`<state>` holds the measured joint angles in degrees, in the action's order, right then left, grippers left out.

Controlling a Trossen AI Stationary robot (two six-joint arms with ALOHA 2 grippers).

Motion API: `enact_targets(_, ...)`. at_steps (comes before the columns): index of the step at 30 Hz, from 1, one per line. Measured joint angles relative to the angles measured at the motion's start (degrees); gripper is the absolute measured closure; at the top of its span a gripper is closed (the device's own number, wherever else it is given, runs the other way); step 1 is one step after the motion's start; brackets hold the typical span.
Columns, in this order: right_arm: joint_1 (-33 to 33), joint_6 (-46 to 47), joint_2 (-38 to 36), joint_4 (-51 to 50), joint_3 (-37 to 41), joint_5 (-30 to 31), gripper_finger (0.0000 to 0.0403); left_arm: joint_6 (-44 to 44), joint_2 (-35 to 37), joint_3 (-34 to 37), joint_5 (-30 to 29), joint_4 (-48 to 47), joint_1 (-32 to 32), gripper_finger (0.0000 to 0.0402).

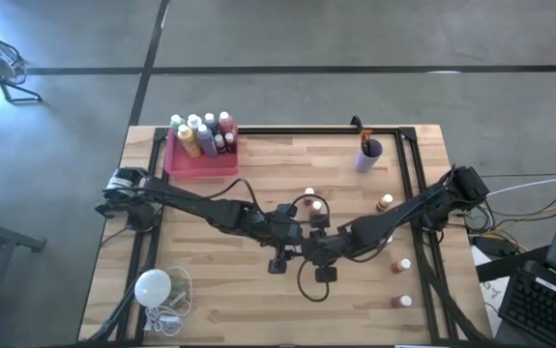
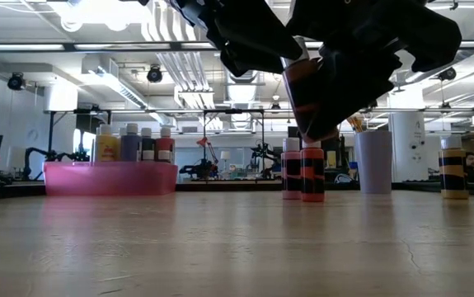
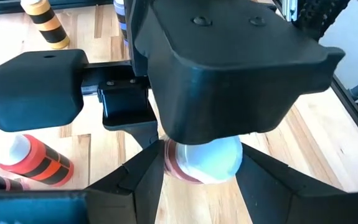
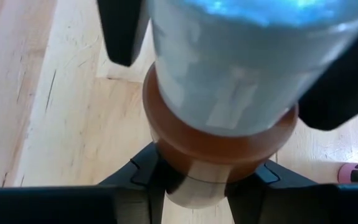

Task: Pick & Place Paint Supplies
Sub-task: Put the small brown paint bottle into the pink bin

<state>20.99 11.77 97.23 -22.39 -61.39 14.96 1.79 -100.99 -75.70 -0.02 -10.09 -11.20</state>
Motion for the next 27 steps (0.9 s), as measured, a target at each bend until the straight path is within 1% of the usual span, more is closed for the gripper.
enact_targets(4,0.00,0.02,0.00,0.00,0.00,0.00,0.0278,-0.03,0.00,0.00,0.16,0.00,0.00,0.0213)
enact_targets(10,0.00,0.36,0.00,-0.10,0.00,-0.08,0.0287,-0.97,0.00,0.00,0.13,0.01,-0.02,0.0238)
enact_targets(16,-0.04,0.61,0.00,-0.09,0.00,-0.20,0.0277,-1.99,0.00,0.00,-0.02,0.09,-0.04,0.0260)
enact_targets(19,-0.07,0.57,0.00,0.04,0.00,-0.20,0.0280,-2.15,0.02,0.00,-0.02,0.11,-0.04,0.0268)
enact_targets(22,-0.28,0.45,0.00,0.12,0.00,-0.20,0.0287,-2.10,0.02,0.00,0.00,0.09,-0.04,0.0266)
enact_targets(27,-0.93,-0.27,0.00,0.12,0.00,-0.20,0.0285,-1.67,0.02,0.00,0.29,0.68,-0.11,0.0236)
